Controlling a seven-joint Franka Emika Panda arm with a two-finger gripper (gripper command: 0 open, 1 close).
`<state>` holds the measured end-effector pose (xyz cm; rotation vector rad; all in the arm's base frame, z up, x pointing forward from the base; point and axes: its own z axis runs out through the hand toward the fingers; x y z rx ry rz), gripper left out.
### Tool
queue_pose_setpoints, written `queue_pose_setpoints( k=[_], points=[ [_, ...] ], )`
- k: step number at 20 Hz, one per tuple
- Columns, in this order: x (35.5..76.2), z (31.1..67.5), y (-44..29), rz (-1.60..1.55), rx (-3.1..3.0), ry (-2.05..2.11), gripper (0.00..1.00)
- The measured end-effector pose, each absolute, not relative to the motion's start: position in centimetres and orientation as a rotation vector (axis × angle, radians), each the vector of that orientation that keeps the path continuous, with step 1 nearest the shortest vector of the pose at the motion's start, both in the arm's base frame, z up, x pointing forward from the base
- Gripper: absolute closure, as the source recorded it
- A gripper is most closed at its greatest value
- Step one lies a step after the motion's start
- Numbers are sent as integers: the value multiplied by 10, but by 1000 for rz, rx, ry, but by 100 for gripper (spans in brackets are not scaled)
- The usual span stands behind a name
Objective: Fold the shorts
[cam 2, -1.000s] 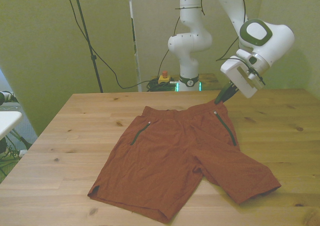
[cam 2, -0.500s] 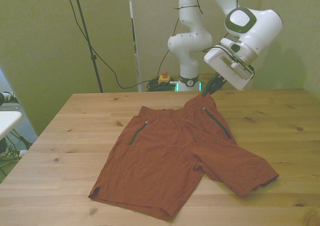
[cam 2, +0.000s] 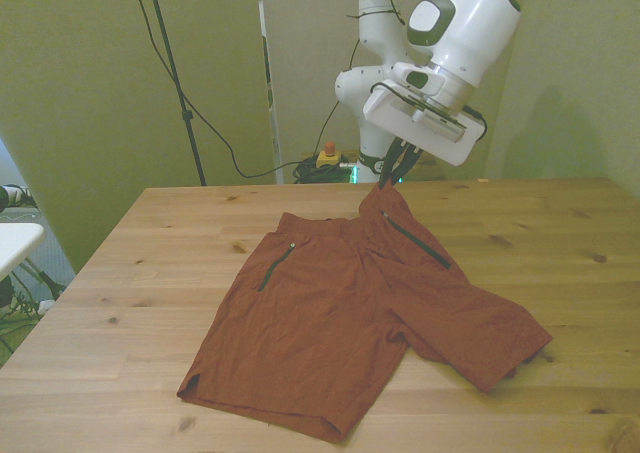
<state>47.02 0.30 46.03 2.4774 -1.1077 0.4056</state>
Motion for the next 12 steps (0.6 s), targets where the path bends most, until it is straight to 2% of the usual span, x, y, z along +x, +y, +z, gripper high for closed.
queue_pose_setpoints(
  k=[4,12],
  points=[
    [476,485,-29,364,2544,-1214,100],
    [473,485,-87,205,2692,-1356,100]
  ],
)
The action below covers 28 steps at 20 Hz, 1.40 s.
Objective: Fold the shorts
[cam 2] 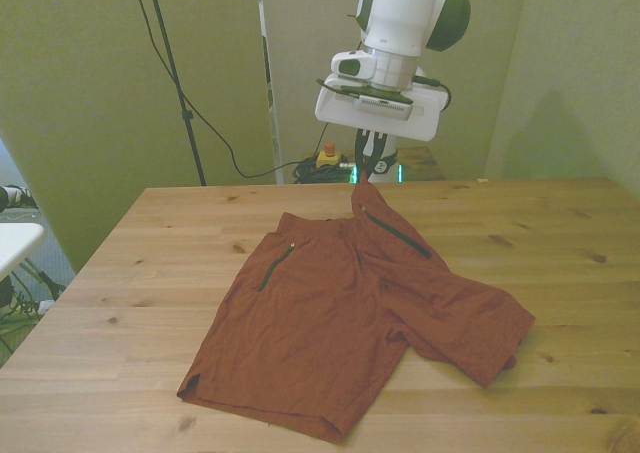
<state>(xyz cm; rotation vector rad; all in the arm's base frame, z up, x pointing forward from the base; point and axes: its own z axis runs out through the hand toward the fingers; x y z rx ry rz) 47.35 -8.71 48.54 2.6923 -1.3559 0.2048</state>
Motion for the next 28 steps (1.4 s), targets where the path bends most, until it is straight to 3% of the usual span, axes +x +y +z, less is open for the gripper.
queue_pose_setpoints(
  k=[10,21,22,28],
  points=[
    [476,488,-158,90,2863,-1444,100],
    [445,458,-238,-37,2798,-1589,100],
    [443,452,-245,-51,2793,-1608,0],
    [446,417,-268,-132,2750,-1660,0]
  ],
)
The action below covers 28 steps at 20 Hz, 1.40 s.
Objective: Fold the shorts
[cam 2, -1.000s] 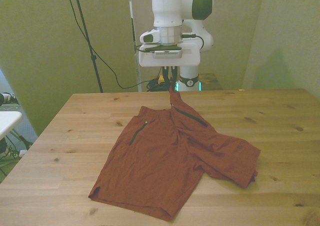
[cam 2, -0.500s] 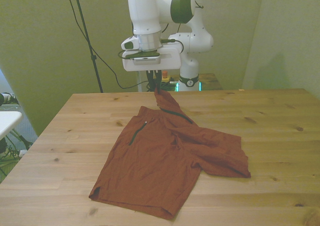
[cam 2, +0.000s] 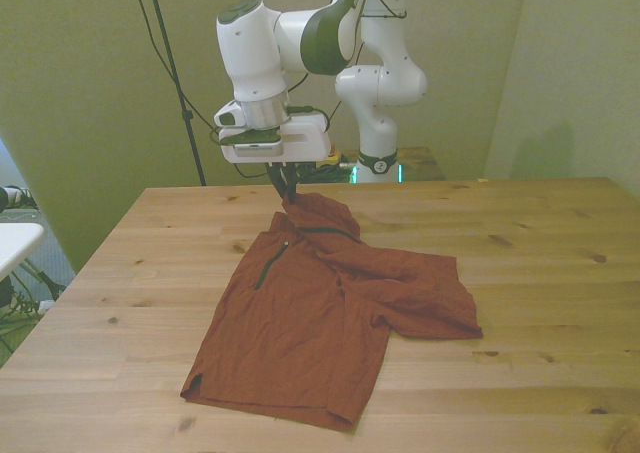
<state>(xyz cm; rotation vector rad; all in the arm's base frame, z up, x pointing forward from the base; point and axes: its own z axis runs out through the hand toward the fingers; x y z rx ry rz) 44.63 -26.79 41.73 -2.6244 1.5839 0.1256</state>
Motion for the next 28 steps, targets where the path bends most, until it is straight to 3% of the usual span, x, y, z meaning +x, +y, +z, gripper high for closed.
queue_pose_setpoints(
  k=[12,17,22,24,28],
  points=[
    [447,404,-295,133,-2598,1653,0],
    [446,443,-294,21,-2657,1631,0],
    [455,507,-183,-228,-2914,1404,0],
    [456,502,-117,-331,-3025,1303,0],
    [452,457,-33,-559,-3212,1096,0]
  ],
)
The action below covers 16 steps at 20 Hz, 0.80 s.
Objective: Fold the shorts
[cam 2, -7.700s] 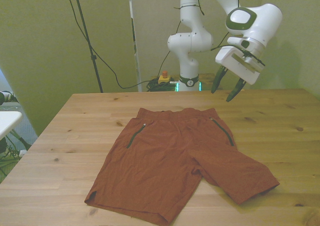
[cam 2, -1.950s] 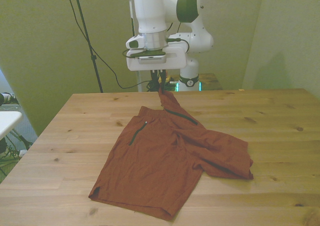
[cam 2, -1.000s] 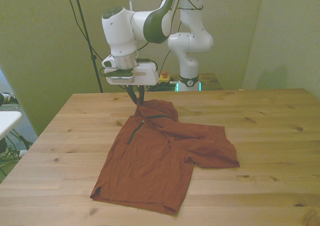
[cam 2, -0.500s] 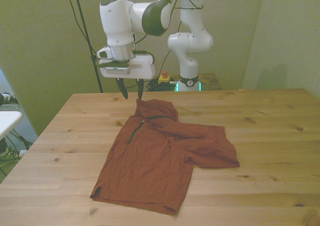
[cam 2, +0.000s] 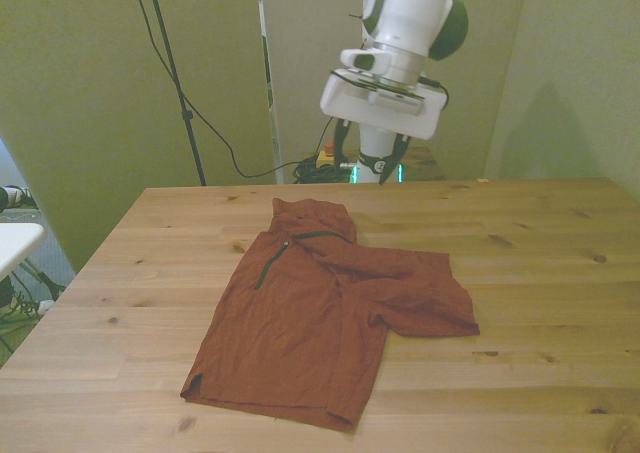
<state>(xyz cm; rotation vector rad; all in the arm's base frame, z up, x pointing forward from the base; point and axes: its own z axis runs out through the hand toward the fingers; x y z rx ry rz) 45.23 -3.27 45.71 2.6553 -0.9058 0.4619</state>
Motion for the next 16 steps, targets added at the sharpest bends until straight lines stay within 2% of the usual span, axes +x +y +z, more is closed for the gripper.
queue_pose_setpoints(
  k=[7,12,16],
  points=[
    [455,396,39,818,2490,-517,0],
    [438,364,94,1070,2379,-312,0],
    [430,329,103,1061,2390,-251,0]
  ],
)
